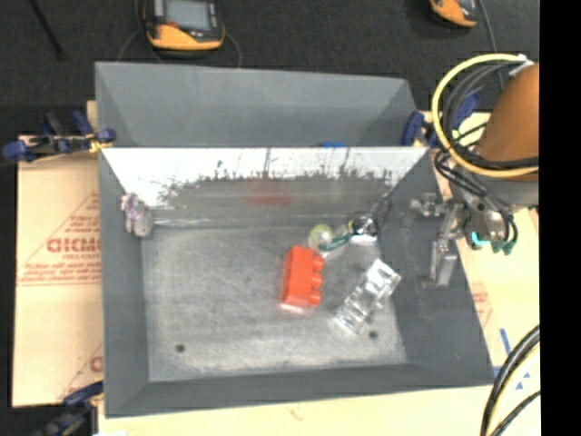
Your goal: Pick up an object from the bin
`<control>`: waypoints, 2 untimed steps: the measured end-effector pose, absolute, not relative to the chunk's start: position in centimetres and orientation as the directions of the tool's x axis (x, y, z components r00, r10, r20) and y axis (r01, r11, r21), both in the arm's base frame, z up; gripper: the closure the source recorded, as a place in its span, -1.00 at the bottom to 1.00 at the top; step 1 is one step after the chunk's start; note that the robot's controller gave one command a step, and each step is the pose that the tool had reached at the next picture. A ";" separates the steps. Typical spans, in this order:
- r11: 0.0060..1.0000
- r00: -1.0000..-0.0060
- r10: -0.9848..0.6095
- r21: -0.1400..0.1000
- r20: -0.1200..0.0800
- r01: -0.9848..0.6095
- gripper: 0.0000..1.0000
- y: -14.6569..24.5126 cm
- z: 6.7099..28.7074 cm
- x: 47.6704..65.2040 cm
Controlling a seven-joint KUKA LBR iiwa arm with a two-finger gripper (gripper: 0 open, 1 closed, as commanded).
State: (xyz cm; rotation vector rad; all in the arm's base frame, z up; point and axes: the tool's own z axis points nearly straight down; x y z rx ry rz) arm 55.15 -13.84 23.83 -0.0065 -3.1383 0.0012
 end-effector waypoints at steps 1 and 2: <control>0.997 -0.997 -0.078 0.001 0.002 -0.078 -1.00 -9.7 9.0 56.9; 0.961 -0.961 -0.276 -0.007 -0.018 -0.276 -1.00 -10.2 7.5 53.6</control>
Offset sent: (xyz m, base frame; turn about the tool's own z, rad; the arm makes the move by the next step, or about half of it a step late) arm 0.0178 0.0412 -0.1444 -0.0782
